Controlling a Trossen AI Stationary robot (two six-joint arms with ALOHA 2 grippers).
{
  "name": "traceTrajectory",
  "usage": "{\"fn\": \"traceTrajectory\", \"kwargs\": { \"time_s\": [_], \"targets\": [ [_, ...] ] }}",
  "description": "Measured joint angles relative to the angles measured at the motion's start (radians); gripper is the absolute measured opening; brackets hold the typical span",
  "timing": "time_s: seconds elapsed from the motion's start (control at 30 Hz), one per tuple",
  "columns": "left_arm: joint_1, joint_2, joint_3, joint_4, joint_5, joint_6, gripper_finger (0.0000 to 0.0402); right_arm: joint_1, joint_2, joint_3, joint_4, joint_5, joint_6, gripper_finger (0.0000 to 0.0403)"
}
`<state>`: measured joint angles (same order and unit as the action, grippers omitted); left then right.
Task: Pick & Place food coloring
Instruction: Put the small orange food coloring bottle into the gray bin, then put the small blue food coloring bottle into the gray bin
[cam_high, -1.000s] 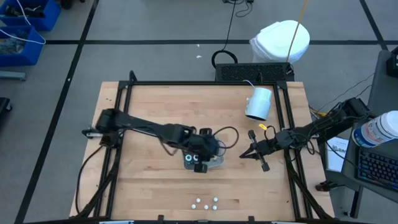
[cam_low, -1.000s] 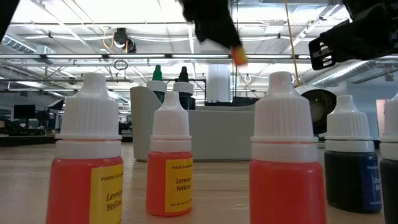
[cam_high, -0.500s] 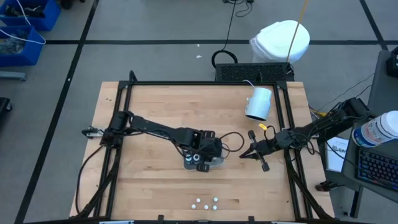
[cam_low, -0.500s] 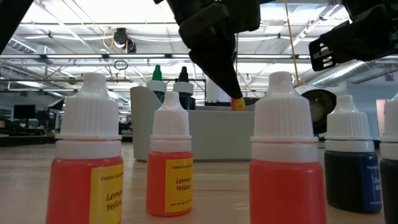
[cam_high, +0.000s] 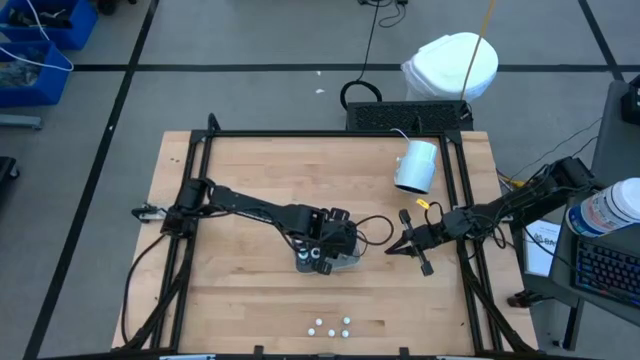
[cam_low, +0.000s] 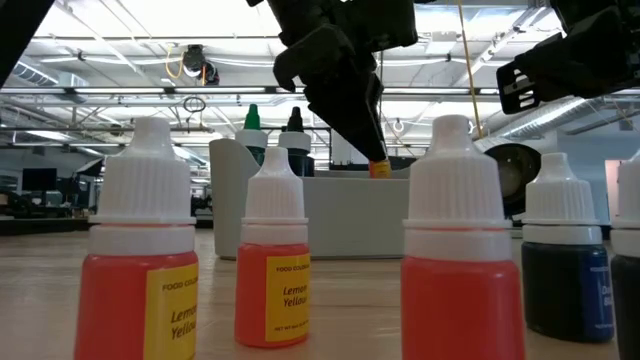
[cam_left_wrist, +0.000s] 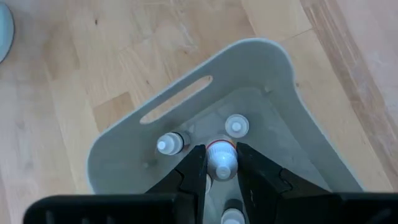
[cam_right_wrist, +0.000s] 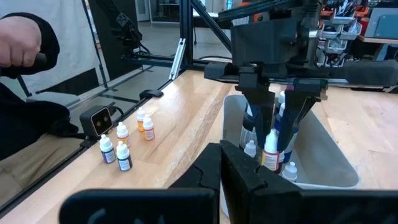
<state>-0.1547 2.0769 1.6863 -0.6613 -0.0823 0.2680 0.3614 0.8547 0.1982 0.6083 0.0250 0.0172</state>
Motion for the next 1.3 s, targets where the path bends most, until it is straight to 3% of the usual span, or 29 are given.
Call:
{"fn": "traceTrajectory", "kwargs": {
  "time_s": [0.67, 0.97, 1.13, 1.3],
  "targets": [
    [-0.011, 0.050, 0.000, -0.017, 0.004, 0.003, 0.0082, 0.000, 0.003, 0.000, 0.000, 0.003, -0.002, 0.0000],
    [-0.010, 0.050, 0.006, -0.026, -0.001, -0.005, 0.0125, 0.000, 0.004, 0.000, -0.009, 0.003, 0.020, 0.0000],
    [-0.010, 0.050, 0.103, -0.099, -0.005, 0.019, 0.0151, 0.000, 0.004, 0.000, -0.008, 0.003, 0.014, 0.0000],
    [-0.037, 0.009, 0.322, -0.368, -0.001, 0.034, 0.0163, 0.000, 0.004, 0.000, -0.009, 0.003, -0.002, 0.0000]
  ]
}}
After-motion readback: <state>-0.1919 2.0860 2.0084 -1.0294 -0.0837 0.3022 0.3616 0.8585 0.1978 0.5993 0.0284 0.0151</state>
